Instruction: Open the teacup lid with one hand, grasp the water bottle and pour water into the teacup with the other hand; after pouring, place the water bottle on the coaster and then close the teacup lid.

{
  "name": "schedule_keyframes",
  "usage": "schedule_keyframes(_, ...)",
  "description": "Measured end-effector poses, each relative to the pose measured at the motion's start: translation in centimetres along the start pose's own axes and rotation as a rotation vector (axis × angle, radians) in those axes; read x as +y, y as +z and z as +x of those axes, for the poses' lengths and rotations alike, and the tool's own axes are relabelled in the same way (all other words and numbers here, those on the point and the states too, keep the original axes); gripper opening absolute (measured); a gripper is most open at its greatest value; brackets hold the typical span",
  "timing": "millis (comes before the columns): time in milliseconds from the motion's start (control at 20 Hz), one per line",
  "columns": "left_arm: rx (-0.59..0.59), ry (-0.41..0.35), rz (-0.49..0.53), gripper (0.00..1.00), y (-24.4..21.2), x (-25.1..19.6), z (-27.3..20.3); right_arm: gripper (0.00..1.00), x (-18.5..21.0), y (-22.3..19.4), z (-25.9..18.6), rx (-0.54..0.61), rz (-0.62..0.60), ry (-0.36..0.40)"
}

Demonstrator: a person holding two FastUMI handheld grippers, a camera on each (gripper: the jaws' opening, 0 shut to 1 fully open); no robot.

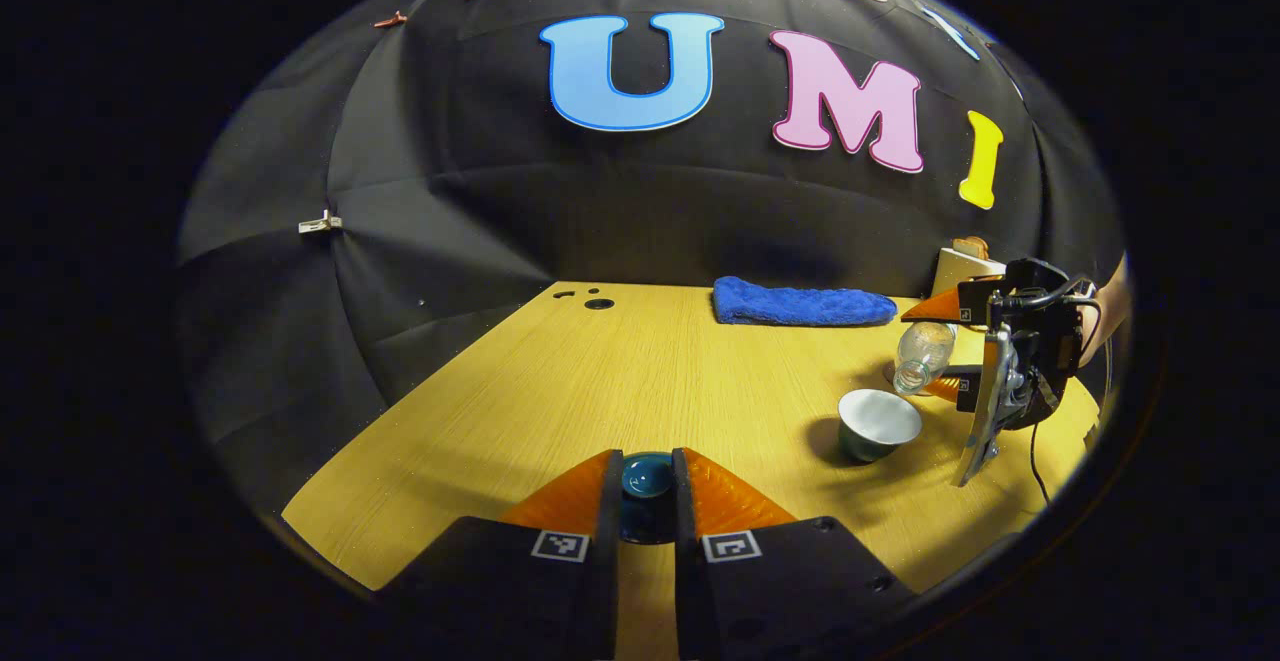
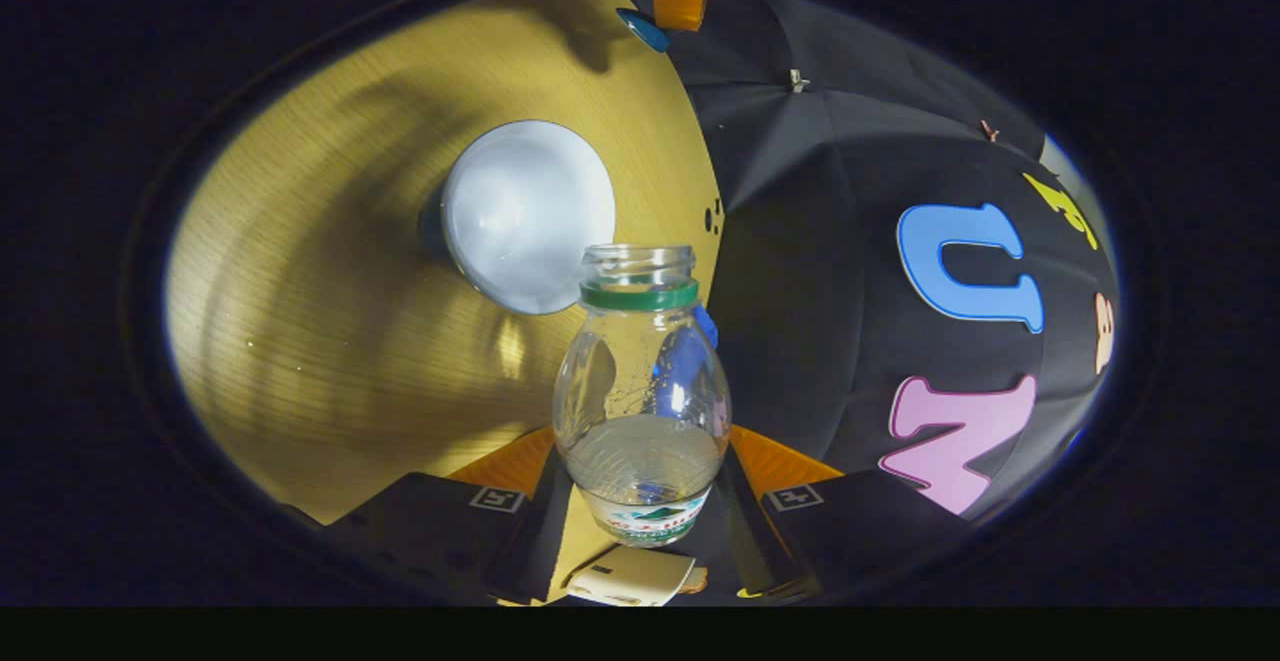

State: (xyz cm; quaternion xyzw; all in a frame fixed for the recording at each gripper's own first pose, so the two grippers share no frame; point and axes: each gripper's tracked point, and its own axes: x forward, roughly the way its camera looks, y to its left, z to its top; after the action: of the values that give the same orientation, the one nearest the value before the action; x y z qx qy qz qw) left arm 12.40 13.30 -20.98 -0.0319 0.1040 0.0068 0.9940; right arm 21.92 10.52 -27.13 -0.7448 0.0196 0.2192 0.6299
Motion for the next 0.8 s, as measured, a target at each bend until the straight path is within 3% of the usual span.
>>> schedule_keyframes(400,0.004,0.009,-0.004,0.23,-0.2,0.5,-0.2,0.72,-0.1,-0.2,0.5,-0.017,-0.090,0.014)
schedule_keyframes(450,0.005,0.010,-0.004,0.27,-0.2,0.5,-0.3,0.72,-0.2,-0.3,0.6,-0.015,-0.096,0.015)
schedule_keyframes(650,0.013,0.011,0.001,0.27,-0.4,0.5,-0.2,0.72,-0.1,-0.1,0.7,-0.019,-0.122,0.020)
schedule_keyframes(700,0.013,0.012,0.000,0.23,-0.5,0.6,-0.2,0.72,-0.1,0.2,0.8,-0.027,-0.135,0.020)
schedule_keyframes(800,0.011,0.021,-0.001,0.27,-0.4,0.8,-0.1,0.76,-0.2,0.6,1.0,-0.040,-0.173,0.014)
